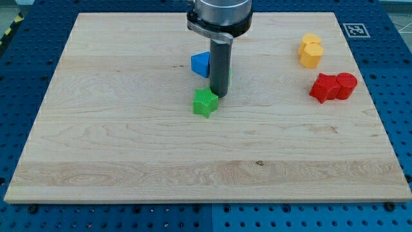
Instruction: Move the green star closer to the blue triangle
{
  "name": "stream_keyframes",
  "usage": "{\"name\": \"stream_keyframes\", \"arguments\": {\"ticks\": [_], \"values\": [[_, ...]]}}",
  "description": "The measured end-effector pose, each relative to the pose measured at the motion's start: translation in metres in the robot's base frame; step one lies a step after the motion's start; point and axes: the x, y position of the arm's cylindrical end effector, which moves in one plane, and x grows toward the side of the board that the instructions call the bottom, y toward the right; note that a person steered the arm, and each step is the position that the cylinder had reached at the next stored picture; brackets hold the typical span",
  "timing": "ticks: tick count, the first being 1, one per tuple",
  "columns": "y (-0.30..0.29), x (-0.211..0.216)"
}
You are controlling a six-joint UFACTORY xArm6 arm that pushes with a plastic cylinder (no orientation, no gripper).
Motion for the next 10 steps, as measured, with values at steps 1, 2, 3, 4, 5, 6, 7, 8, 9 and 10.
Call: {"name": "stream_keyframes", "arguments": {"ticks": [1,2,3,4,5,6,7,8,9,10], "values": [[0.018,0.013],[0.065,0.031],[0.083,0.081],[0.066,0.112],[0.022,0.105],[0.005,0.082],[0.004,0.058],[-0.015,0.053],[-0.040,0.053],[-0.063,0.048]]}}
